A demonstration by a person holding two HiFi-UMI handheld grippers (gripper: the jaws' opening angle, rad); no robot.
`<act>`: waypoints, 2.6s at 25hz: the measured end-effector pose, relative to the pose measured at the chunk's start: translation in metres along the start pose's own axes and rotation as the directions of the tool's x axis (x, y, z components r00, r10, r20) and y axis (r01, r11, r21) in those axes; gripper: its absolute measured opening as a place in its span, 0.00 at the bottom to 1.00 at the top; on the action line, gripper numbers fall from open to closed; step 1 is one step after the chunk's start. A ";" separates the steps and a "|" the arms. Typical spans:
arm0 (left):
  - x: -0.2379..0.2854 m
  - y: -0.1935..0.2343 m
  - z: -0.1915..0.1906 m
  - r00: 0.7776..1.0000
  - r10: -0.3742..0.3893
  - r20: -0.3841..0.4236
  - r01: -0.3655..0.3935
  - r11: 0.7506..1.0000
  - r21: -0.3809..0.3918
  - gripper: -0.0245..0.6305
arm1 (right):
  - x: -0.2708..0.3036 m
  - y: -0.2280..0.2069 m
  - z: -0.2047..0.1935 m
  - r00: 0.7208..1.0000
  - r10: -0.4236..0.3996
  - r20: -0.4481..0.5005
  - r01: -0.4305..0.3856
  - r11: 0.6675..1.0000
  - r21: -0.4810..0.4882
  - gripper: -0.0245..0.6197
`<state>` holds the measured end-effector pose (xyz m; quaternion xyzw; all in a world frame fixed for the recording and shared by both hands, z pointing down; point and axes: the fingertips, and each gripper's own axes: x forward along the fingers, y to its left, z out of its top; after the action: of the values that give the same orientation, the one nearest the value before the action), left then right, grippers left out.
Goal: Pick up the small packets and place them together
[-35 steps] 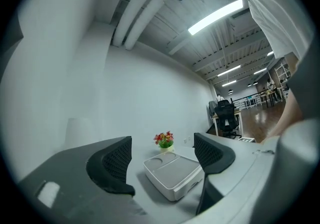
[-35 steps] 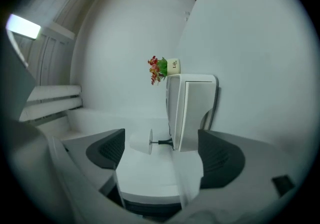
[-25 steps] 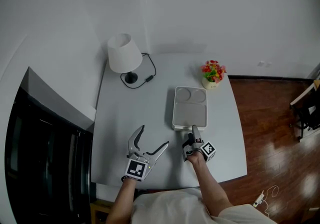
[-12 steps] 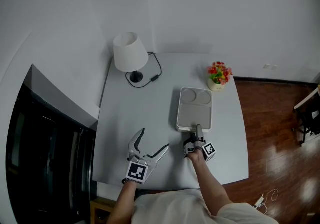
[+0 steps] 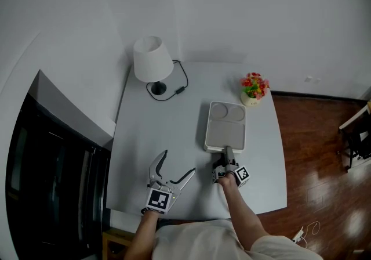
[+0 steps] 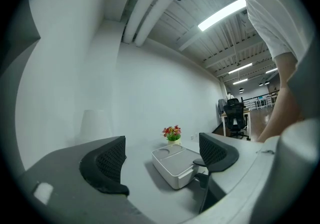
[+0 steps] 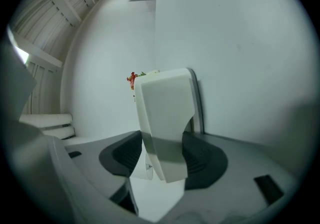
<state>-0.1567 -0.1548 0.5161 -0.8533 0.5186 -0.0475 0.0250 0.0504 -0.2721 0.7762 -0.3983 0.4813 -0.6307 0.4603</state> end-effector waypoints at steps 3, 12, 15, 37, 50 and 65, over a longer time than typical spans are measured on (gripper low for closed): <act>-0.005 0.002 -0.003 1.000 0.011 -0.005 -0.011 1.000 -0.009 0.72 | -0.005 -0.001 -0.002 1.000 -0.001 -0.003 0.001 1.000 -0.015 0.42; -0.007 -0.004 -0.001 1.000 -0.006 0.008 0.007 1.000 -0.017 0.72 | -0.033 -0.009 -0.011 1.000 -0.007 -0.020 0.006 0.998 -0.064 0.32; -0.007 -0.010 0.001 1.000 -0.026 0.012 0.026 1.000 -0.009 0.72 | -0.052 -0.010 -0.020 0.999 0.002 -0.037 -0.005 0.997 -0.076 0.32; -0.035 -0.049 -0.001 0.992 -0.122 0.042 0.123 0.992 -0.030 0.72 | -0.182 -0.027 -0.072 0.984 -0.138 -0.115 0.127 0.987 -0.094 0.31; -0.038 -0.046 -0.008 0.992 -0.116 0.042 0.118 0.992 -0.054 0.71 | -0.216 -0.037 -0.073 0.962 -0.220 -0.162 0.204 0.973 -0.111 0.30; -0.026 -0.029 -0.001 0.992 -0.110 0.062 0.113 0.992 -0.049 0.71 | -0.237 0.006 -0.005 0.925 -0.359 -0.123 0.254 0.827 -0.502 0.66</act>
<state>-0.1431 -0.1188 0.5188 -0.8823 0.4703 -0.0100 0.0154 0.1080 -0.0427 0.7547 -0.5021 0.5973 -0.5970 0.1860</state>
